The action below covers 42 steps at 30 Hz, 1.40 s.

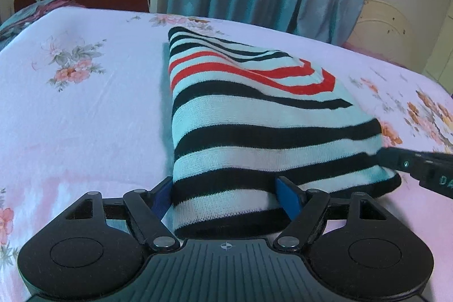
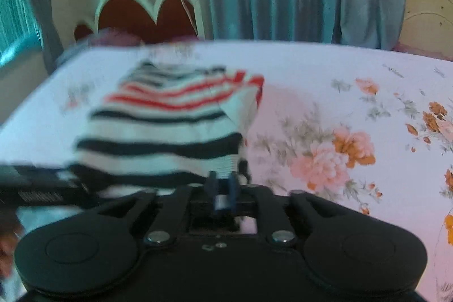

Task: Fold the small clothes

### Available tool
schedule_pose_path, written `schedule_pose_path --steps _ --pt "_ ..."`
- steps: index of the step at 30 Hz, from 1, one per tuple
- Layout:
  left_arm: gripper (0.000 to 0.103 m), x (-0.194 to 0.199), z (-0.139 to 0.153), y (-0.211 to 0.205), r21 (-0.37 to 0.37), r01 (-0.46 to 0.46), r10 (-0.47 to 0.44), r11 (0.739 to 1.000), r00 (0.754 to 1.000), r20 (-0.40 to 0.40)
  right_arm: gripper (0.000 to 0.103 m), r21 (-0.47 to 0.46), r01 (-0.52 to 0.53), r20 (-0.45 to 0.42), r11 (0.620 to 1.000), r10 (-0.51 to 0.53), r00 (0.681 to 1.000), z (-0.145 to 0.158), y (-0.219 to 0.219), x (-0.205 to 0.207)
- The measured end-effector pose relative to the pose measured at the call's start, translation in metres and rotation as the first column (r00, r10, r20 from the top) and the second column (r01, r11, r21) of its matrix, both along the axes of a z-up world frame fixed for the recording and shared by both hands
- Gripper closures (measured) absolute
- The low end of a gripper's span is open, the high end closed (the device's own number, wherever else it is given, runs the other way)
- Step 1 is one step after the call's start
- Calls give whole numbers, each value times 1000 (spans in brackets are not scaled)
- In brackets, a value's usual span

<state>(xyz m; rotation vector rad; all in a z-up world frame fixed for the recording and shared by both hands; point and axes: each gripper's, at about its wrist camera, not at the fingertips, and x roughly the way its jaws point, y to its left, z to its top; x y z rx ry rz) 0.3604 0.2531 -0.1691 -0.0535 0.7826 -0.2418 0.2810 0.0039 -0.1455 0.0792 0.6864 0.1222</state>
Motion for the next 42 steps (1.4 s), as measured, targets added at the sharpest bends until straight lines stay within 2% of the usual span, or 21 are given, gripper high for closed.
schedule_pose_path --steps 3,5,8,12,13,16,18,19,20,21,23,27,31,32,38,42 --pt "27 -3 2 -1 15 4 -4 1000 1000 8 90 -64 -40 -8 997 39 999 -2 14 -2" --pt "27 -4 3 -1 16 4 -4 1000 1000 8 96 -97 -30 -60 995 24 998 -13 16 5" --pt "27 -6 7 -3 29 5 -5 1000 1000 17 97 -64 -4 -95 998 -2 996 -14 13 11" --pt "27 -11 16 -1 21 -5 4 1000 1000 30 96 -57 -45 -143 997 37 989 -11 15 7" --pt "27 -14 20 0 19 -6 5 1000 999 35 94 -52 -39 -140 998 31 990 -8 14 4" --pt "27 -21 30 1 2 0 0 1000 999 44 83 40 -9 -98 999 13 995 9 8 -12" --pt "26 -27 38 0 -7 1 -1 1000 999 46 81 48 -1 -86 999 5 996 16 7 -21" --pt "23 -29 43 0 -15 1 0 1000 999 46 81 53 4 -79 999 0 997 20 6 -26" --pt "12 -32 48 1 -23 -2 3 1000 999 44 80 60 6 -75 998 -1 997 23 5 -31" --pt "6 -35 53 1 -25 -12 13 1000 999 46 79 66 9 -76 998 -4 997 26 4 -34" --pt "1 -43 63 2 -32 -14 16 999 998 53 65 81 14 -86 997 -7 996 33 1 -42" --pt "0 -59 81 4 -14 -33 33 999 999 25 57 140 17 -128 990 1 992 41 -5 -55" --pt "0 -84 100 9 30 -103 104 994 994 -17 46 210 16 -173 977 21 985 49 -12 -71" --pt "0 -92 105 10 45 -115 116 992 993 -10 42 226 9 -175 974 32 984 52 -13 -77" --pt "0 -164 145 1 93 -130 119 987 987 109 34 256 -48 -123 966 82 989 79 -19 -128" --pt "0 -213 168 -8 42 -130 124 991 985 122 30 265 -83 -61 961 102 993 100 -29 -174"
